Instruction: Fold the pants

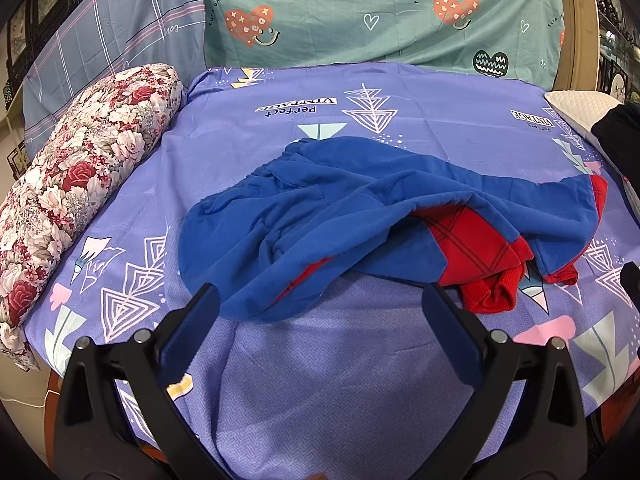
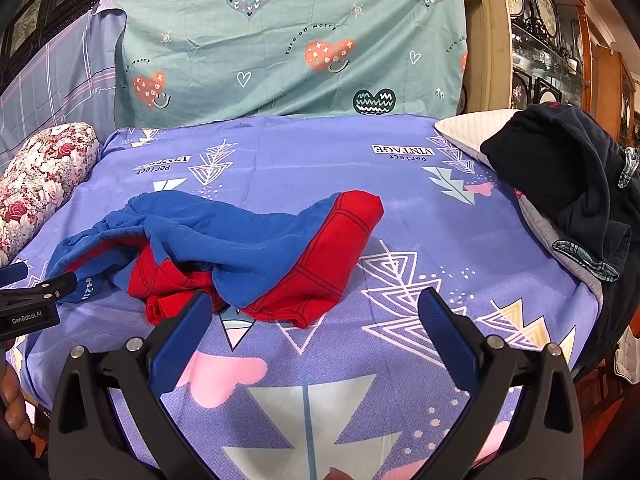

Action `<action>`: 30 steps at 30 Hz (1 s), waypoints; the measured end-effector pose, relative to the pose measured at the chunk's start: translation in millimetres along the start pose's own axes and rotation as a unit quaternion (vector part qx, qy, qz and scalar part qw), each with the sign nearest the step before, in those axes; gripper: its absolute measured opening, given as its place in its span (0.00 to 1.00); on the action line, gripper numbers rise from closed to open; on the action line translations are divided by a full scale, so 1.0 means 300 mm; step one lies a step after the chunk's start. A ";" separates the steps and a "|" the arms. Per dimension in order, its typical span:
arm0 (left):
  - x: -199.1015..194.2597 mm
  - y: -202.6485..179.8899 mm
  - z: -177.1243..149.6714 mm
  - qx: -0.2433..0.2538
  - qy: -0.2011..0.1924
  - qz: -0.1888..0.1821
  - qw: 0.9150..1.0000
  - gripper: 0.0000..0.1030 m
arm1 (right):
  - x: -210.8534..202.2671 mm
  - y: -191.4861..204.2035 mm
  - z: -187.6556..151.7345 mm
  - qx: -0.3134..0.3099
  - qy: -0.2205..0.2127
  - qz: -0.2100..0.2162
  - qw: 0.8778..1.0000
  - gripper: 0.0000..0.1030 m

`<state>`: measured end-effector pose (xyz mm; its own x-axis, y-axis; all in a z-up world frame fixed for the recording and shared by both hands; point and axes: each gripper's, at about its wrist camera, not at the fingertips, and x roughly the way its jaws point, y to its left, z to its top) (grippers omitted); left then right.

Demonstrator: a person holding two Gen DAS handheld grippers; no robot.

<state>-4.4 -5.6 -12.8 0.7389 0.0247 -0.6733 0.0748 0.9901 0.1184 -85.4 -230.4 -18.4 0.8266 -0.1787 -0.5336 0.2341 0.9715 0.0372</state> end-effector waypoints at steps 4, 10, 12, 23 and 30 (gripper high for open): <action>0.000 0.001 0.001 0.000 0.000 0.000 1.000 0.98 | 0.000 0.000 0.000 0.001 0.001 0.000 1.000 0.99; 0.000 0.000 0.000 0.000 0.000 0.000 1.000 0.98 | -0.005 -0.002 0.002 0.000 -0.003 0.001 1.000 0.99; -0.003 0.001 0.002 0.004 -0.003 0.002 1.000 0.98 | -0.003 -0.003 0.001 -0.001 -0.005 0.001 1.000 0.99; 0.112 0.113 0.304 0.059 0.049 -0.121 0.990 0.98 | 0.061 -0.088 0.025 0.018 0.012 -0.011 1.000 0.99; 0.444 0.083 0.514 0.110 0.121 -0.124 0.979 0.98 | 0.111 -0.157 0.051 0.033 0.000 -0.019 0.999 0.99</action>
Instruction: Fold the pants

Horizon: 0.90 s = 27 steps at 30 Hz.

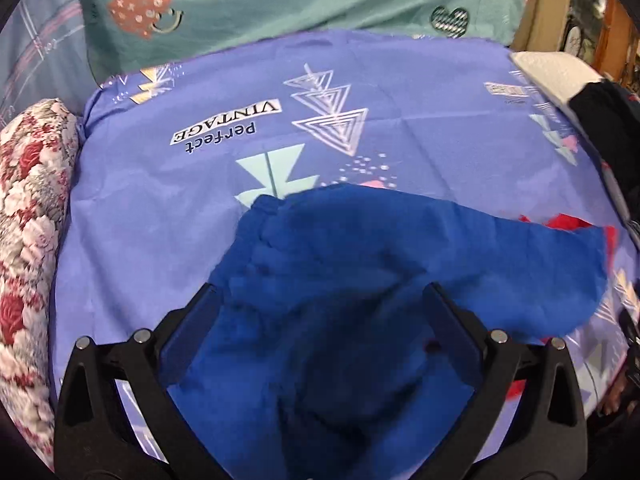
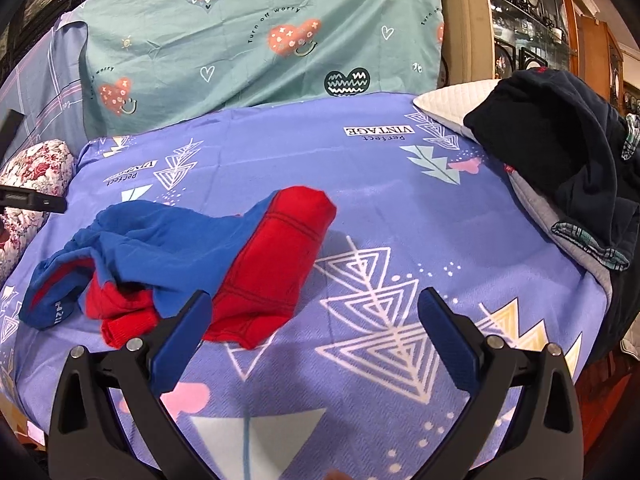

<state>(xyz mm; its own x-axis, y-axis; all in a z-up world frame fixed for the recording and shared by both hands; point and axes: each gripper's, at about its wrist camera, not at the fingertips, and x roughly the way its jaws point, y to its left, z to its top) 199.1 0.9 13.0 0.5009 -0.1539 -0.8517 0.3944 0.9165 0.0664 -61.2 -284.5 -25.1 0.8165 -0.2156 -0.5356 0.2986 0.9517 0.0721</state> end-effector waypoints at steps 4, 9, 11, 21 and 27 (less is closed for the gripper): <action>0.197 0.047 0.094 0.008 0.049 0.011 0.999 0.98 | 0.022 -0.038 0.025 -0.001 0.006 -0.020 1.000 0.99; 0.356 0.066 0.150 0.019 0.083 0.003 0.996 0.98 | 0.063 -0.096 0.041 0.023 0.038 -0.042 0.998 0.99; 0.409 0.048 0.142 0.038 0.108 0.012 0.993 0.98 | 0.079 -0.117 0.044 0.037 0.041 -0.044 0.997 0.99; 0.343 0.037 0.122 0.069 0.081 0.024 0.994 0.36 | 0.112 -0.108 0.067 0.011 0.055 -0.039 0.998 0.99; 0.387 -0.016 0.128 0.087 0.072 0.048 0.992 0.79 | 0.112 -0.148 0.091 0.024 0.055 -0.040 0.997 0.99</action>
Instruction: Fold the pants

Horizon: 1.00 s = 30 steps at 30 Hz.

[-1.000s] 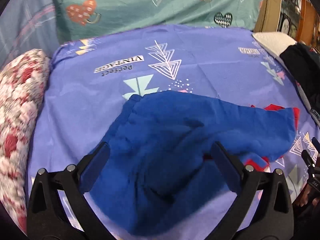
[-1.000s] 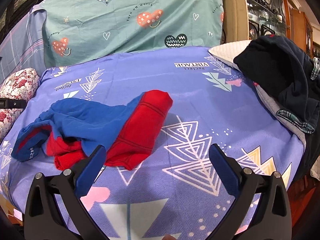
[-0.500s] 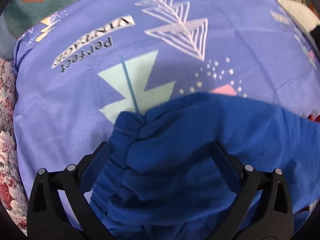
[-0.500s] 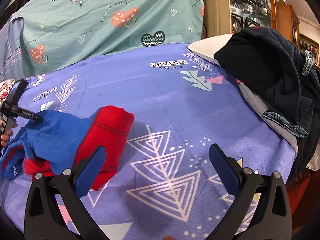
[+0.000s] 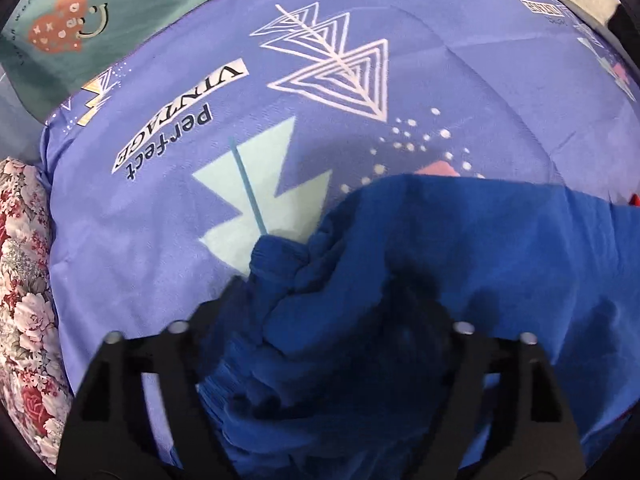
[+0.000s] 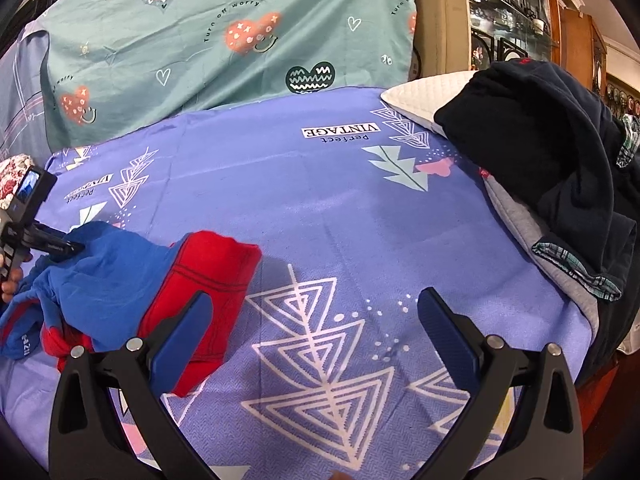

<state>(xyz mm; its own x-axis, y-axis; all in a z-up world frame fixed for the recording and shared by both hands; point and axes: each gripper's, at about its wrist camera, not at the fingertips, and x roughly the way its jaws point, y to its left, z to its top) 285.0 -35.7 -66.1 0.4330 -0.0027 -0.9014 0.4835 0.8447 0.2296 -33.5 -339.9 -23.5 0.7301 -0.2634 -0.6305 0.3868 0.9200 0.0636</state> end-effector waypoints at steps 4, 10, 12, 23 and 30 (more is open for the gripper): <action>-0.006 0.056 0.026 -0.047 0.000 -0.027 0.999 0.35 | -0.028 -0.015 0.011 0.001 -0.011 -0.007 1.000 0.99; -0.194 0.202 0.002 -0.133 -0.079 -0.038 0.987 0.20 | -0.049 -0.025 0.028 -0.001 -0.021 -0.016 1.000 0.99; -0.297 0.335 -0.045 -0.196 -0.111 -0.030 0.974 0.20 | -0.045 -0.022 0.040 -0.002 -0.020 -0.007 1.000 0.99; -0.417 0.873 -0.403 -0.362 -0.090 0.131 0.918 0.07 | 0.068 0.086 0.154 -0.026 0.037 0.090 0.995 0.99; -0.276 0.772 -0.415 -0.315 -0.041 0.083 0.945 0.47 | 0.271 0.245 0.210 -0.039 0.129 0.171 0.976 0.99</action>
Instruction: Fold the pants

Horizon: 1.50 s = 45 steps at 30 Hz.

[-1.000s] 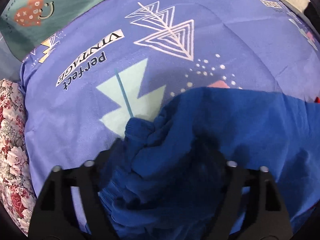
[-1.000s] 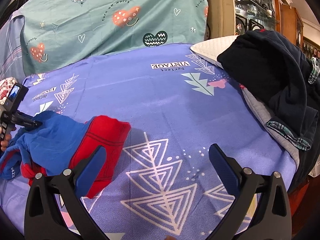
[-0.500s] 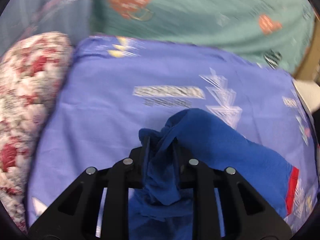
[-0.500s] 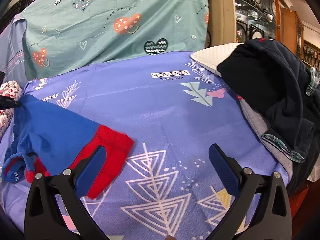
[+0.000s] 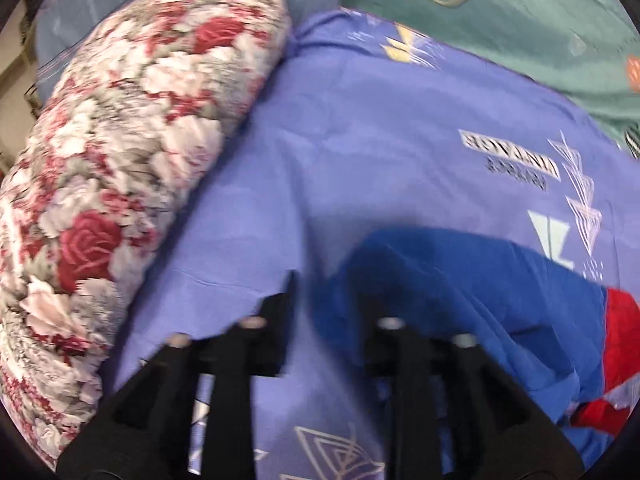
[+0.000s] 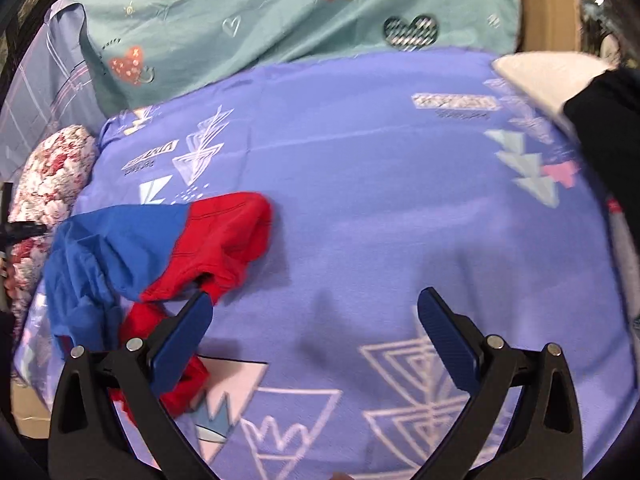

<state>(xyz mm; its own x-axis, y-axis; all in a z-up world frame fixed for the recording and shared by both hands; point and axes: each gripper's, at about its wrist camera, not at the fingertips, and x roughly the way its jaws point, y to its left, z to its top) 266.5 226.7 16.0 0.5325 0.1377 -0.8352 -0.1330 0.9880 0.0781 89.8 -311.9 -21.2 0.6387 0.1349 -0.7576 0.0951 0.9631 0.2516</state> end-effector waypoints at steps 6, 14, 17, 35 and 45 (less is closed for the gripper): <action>0.036 -0.114 -0.005 0.025 0.004 -0.011 1.000 0.70 | 0.196 0.177 -0.012 -0.089 0.064 0.012 0.994 0.95; 0.067 -0.062 -0.015 -0.013 0.017 -0.033 0.999 0.75 | 0.236 0.183 0.167 -0.113 0.003 -0.109 0.988 0.16; 0.060 -0.036 -0.026 -0.015 0.021 -0.037 0.999 0.75 | 0.046 0.219 0.226 -0.189 -0.111 -0.196 0.956 0.16; 0.095 -0.019 0.035 -0.032 0.044 -0.079 0.995 0.78 | 0.093 -0.242 0.237 -0.005 0.051 -0.058 0.997 0.68; 0.103 0.093 0.034 -0.061 0.050 -0.069 0.995 0.78 | 0.330 -0.181 0.235 0.050 0.126 -0.060 0.989 0.56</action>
<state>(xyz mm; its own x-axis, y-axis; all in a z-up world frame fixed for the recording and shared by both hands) 287.8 259.3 -2.1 0.4675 -0.0113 -0.8839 -0.1680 0.9805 -0.1014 201.7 -367.2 -67.2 0.4094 0.0874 -0.9082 0.2422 0.9493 0.2006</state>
